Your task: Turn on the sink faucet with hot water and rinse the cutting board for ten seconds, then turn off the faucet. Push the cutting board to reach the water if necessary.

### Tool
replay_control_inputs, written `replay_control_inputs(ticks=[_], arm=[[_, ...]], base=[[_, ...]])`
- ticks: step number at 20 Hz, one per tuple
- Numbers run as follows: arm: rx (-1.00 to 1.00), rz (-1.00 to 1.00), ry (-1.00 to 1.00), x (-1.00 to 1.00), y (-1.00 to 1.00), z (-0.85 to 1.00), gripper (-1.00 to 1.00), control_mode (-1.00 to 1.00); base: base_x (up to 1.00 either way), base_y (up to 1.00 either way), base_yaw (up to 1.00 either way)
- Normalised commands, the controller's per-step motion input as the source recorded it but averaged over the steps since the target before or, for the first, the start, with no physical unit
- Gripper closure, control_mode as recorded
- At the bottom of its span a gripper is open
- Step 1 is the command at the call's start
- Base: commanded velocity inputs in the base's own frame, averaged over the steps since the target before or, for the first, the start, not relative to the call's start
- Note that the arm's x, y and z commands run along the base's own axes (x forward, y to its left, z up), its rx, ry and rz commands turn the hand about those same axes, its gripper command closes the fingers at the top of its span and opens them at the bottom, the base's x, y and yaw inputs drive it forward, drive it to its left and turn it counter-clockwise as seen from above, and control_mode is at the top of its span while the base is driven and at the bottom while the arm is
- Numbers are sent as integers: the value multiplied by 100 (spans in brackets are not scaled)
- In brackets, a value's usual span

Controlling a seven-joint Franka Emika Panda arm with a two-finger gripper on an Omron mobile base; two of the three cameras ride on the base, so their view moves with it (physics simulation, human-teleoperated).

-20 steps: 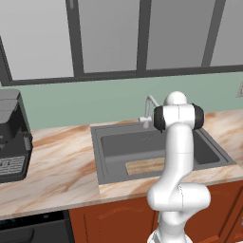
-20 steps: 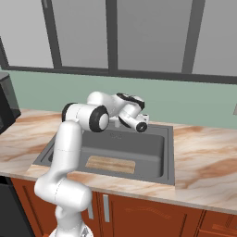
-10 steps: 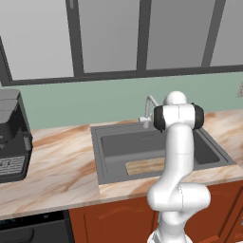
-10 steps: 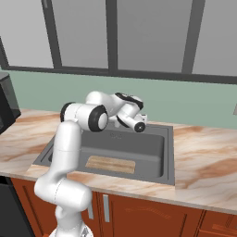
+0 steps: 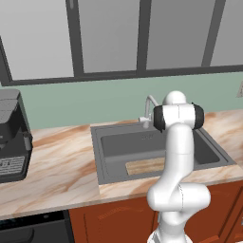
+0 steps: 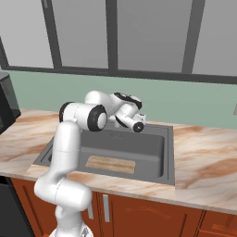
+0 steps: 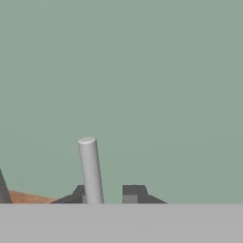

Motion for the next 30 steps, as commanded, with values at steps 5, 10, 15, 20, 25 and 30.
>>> replay_control_inputs(ticks=[5,10,15,20,25,30], arm=[[0,0,0,0,0,0,100,-100],[0,0,0,0,0,0,100,-100],[0,0,0,0,0,0,100,-100],[0,0,1,0,-24,0,100,-100],[1,0,0,0,-46,0,100,-100],[0,0,0,0,-58,0,100,-100]], base=[[0,0,0],[0,0,0],[0,0,0],[0,0,0],[0,0,0],[0,0,0]])
